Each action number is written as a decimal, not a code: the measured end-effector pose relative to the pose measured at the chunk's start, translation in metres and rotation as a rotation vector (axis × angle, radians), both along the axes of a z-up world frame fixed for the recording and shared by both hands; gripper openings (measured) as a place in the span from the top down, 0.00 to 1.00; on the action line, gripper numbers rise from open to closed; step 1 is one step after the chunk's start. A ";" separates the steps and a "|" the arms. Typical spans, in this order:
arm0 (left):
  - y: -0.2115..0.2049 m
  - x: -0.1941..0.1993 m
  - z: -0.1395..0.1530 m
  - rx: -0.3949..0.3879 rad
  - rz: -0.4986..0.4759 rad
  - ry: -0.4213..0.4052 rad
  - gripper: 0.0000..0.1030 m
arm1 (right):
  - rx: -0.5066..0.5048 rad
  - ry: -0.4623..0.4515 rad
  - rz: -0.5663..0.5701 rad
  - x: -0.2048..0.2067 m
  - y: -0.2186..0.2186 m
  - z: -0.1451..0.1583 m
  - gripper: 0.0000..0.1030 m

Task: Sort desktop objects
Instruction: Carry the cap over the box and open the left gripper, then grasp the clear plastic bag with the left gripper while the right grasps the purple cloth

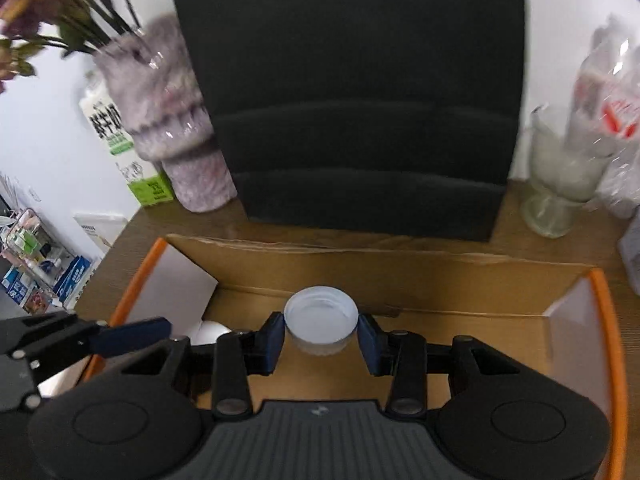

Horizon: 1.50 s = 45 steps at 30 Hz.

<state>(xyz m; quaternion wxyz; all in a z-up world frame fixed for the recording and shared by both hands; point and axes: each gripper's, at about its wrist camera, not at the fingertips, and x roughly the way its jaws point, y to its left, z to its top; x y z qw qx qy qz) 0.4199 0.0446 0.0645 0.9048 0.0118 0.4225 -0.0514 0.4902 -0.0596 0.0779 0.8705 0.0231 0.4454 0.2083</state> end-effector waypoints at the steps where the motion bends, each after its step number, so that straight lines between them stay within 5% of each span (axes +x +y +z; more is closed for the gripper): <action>1: 0.001 0.001 0.002 -0.009 0.003 0.001 0.31 | 0.011 0.010 0.009 0.004 0.002 -0.002 0.52; 3: 0.002 -0.004 0.012 -0.016 -0.008 -0.010 0.26 | 0.040 0.006 0.013 0.000 0.000 -0.003 0.32; 9: 0.021 -0.043 0.055 -0.017 0.005 -0.041 0.14 | 0.032 -0.067 -0.013 -0.037 -0.024 0.037 0.31; 11: 0.027 -0.067 0.069 -0.028 0.023 -0.048 0.03 | 0.004 -0.095 -0.029 -0.059 -0.037 0.050 0.29; 17: 0.033 -0.148 0.102 -0.065 0.084 -0.066 0.01 | -0.093 -0.203 -0.039 -0.151 -0.076 0.072 0.25; 21: 0.019 -0.212 0.108 -0.094 0.108 -0.141 0.00 | -0.064 -0.315 -0.016 -0.234 -0.094 0.081 0.18; 28: -0.030 -0.328 0.039 -0.118 0.091 -0.249 0.00 | 0.029 -0.412 -0.050 -0.363 -0.131 0.037 0.14; 33: -0.058 -0.392 -0.015 -0.048 0.133 -0.381 0.00 | -0.074 -0.493 -0.068 -0.427 -0.135 -0.013 0.14; 39: -0.056 -0.407 -0.047 -0.031 0.189 -0.390 0.00 | -0.094 -0.469 -0.002 -0.450 -0.126 -0.036 0.13; 45: -0.040 -0.402 -0.054 -0.117 0.230 -0.320 0.00 | -0.045 -0.406 -0.059 -0.447 -0.132 -0.042 0.12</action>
